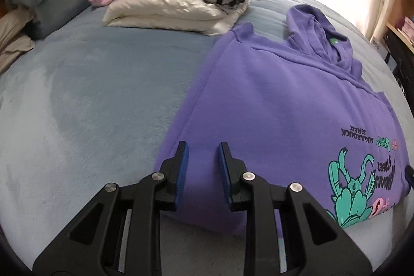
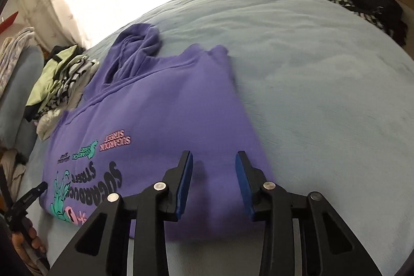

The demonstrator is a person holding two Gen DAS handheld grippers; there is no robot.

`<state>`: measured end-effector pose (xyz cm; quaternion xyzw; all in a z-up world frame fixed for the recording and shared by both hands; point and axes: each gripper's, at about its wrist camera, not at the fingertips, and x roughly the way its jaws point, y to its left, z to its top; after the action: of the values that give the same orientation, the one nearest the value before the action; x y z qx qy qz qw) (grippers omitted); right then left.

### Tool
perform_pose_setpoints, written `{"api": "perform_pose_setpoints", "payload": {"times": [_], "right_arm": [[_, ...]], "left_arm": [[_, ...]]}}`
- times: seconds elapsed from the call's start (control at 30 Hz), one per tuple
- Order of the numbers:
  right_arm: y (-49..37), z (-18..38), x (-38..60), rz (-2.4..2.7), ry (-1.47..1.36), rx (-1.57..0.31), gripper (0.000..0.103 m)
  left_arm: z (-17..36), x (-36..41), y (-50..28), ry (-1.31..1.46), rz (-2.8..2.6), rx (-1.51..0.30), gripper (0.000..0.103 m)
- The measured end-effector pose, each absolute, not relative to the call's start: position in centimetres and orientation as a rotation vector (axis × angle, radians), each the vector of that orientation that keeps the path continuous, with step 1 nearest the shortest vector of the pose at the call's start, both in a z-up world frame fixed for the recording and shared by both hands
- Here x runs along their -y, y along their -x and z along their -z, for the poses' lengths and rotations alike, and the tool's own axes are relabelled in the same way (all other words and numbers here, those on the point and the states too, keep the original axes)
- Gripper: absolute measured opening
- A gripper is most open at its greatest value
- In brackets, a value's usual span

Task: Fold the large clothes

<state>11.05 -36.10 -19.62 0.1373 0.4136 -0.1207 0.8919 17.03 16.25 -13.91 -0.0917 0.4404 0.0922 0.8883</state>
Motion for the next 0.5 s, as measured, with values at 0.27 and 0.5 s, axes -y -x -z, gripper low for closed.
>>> {"api": "perform_pose_setpoints", "payload": {"times": [0.27, 0.5], "right_arm": [[-6.9, 17.3, 35.0, 0.255, -0.339, -0.88, 0.038], [-4.9, 15.0, 32.7, 0.218, -0.343, -0.907, 0.038]], "left_arm": [[12.2, -15.5, -14.9, 0.174, -0.186, -0.922, 0.022], [10.1, -12.5, -12.8, 0.081, -0.158, -0.922, 0.022]]}}
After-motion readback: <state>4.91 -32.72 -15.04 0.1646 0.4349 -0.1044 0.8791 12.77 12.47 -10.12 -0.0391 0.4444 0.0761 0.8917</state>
